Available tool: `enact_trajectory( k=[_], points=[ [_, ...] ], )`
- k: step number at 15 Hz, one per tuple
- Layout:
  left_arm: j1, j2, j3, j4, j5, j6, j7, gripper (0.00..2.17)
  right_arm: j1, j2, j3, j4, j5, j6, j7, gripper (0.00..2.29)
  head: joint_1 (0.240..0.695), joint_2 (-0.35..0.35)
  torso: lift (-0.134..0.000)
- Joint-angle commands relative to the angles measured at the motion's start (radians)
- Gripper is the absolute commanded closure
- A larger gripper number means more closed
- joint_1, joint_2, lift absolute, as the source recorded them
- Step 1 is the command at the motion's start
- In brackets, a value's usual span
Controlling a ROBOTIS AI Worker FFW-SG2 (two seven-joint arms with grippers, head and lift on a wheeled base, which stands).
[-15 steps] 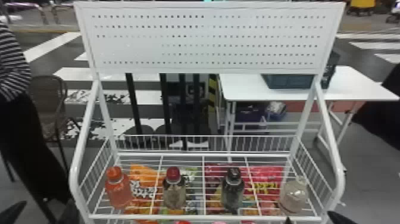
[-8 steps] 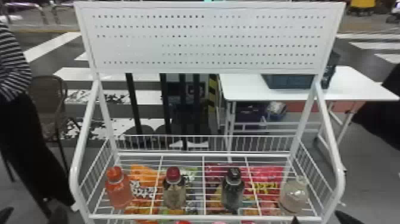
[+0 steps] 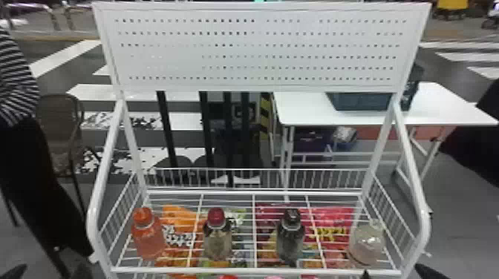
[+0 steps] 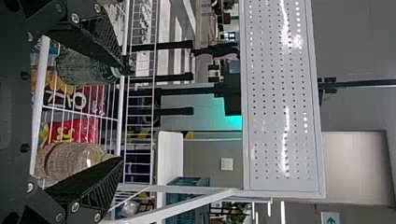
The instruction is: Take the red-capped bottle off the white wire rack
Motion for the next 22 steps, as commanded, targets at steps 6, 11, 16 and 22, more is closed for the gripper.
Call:
enact_trajectory(
  k=[6,11,16,22],
  points=[
    [-0.111,0.063,-0.313,0.272,-0.129,-0.28,0.079,0.04,-0.002,0.001,0.012,0.007,0.002,0.004,-0.001,0.19,0.499,0.0,0.0],
    [-0.243,0.06,-0.399,0.378,-0.148,-0.259,0.098,0.0,-0.004,0.001,0.014,0.015,0.01,0.004,-0.001,0.18,0.499,0.0,0.0],
    [-0.353,0.06,-0.453,0.41,-0.153,-0.065,0.098,0.0,-0.004,0.001,0.016,0.014,0.013,0.004,0.001,0.18,0.499,0.0,0.0],
    [-0.49,0.054,-0.501,0.546,-0.152,-0.062,0.11,0.1,-0.001,0.001,0.019,0.017,0.022,0.004,0.001,0.18,0.499,0.0,0.0]
  ],
)
